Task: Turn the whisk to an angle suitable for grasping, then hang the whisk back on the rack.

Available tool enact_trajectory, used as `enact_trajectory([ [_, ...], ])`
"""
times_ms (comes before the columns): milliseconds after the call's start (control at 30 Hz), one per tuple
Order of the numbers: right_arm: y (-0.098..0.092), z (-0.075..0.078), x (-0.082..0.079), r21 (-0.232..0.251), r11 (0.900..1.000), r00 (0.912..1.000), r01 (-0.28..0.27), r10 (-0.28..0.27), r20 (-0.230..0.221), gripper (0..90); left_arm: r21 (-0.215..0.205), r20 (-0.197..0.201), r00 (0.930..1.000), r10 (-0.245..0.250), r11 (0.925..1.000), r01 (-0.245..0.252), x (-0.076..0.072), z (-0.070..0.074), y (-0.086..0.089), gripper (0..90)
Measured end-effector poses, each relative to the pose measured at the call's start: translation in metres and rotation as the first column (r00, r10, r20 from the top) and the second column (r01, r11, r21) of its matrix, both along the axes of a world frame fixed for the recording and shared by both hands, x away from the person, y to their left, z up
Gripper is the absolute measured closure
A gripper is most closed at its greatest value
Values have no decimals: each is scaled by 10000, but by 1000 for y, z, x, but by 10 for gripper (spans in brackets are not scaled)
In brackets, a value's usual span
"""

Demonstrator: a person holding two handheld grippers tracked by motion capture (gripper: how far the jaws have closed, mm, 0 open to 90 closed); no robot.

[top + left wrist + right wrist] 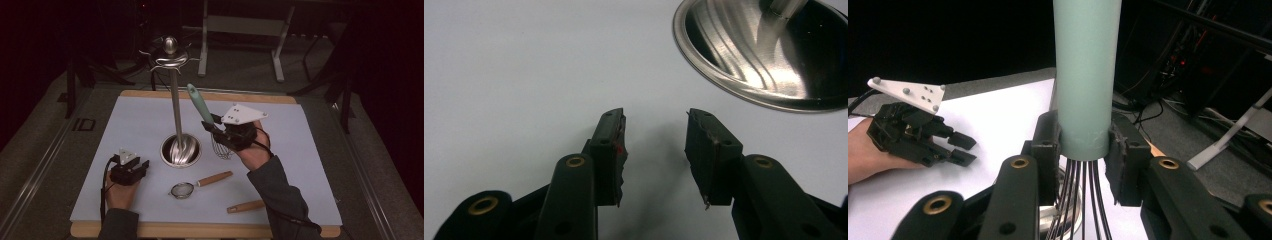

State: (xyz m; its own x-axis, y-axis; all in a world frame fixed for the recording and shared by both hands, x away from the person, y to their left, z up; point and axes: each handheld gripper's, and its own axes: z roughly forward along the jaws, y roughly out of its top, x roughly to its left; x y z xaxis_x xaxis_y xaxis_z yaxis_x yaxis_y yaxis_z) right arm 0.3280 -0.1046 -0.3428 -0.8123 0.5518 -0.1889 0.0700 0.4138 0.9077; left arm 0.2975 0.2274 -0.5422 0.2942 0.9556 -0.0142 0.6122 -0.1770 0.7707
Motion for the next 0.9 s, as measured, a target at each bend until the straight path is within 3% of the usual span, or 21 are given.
enact_trajectory([
  [633, 8, 11, -2, -32, 9998, 9994, -172, 173, 315, 696, -7, 4, 10000, -4, 10000, 4, 0, 0, 0, 598],
  [900, 12, 18, -7, 282, 9993, 9979, -244, 226, 606, 696, -18, -3, 10000, -10, 10000, 10, 0, 0, 0, 598],
])
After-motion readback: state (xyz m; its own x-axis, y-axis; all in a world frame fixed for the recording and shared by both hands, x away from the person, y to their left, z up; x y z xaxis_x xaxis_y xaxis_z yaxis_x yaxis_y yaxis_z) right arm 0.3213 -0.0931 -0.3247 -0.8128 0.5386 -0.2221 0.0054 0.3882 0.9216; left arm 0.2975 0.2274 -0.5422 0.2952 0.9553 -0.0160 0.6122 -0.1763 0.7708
